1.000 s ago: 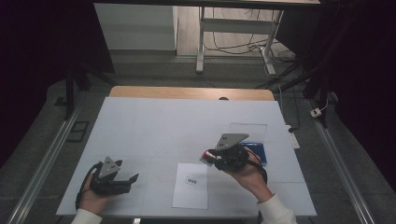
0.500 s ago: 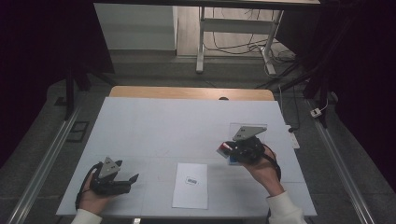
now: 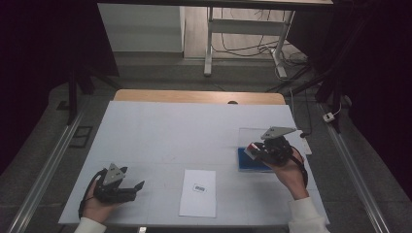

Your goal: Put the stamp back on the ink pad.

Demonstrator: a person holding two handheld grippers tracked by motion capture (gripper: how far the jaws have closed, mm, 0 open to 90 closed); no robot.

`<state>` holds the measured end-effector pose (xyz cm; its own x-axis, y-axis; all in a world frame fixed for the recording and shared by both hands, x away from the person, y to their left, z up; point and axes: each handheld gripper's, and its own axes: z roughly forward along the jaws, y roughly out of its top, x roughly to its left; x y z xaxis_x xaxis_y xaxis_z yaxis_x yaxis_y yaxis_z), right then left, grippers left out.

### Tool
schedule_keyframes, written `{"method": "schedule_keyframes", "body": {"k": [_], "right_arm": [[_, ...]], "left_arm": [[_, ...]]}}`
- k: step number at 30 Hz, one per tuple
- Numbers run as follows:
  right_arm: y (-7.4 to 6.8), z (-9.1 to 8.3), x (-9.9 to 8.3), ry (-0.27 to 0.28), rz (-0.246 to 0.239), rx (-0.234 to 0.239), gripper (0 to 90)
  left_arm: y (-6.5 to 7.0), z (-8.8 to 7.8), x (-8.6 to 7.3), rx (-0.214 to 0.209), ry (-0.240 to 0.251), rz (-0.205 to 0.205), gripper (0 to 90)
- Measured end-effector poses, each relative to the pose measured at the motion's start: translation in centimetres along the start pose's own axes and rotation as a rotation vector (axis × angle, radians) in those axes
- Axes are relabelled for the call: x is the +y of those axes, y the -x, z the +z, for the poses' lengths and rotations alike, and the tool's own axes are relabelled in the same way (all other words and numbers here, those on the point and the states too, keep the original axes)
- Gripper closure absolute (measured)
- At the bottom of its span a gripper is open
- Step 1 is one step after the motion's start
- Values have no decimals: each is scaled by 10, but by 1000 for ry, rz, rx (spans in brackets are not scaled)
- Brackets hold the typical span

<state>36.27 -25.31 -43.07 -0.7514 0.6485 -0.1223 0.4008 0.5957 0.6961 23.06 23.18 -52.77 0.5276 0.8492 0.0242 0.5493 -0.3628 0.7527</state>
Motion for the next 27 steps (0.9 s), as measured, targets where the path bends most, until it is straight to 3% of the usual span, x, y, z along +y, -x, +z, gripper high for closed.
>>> {"method": "schedule_keyframes", "body": {"k": [6, 27], "right_arm": [[10, 4, -8, -38, 20, -18, 695], [16, 21, -18, -153, 7, -50, 694]], "left_arm": [[0, 0, 0, 1, -1, -1, 193], [-1, 1, 0, -3, -5, 0, 193]]}}
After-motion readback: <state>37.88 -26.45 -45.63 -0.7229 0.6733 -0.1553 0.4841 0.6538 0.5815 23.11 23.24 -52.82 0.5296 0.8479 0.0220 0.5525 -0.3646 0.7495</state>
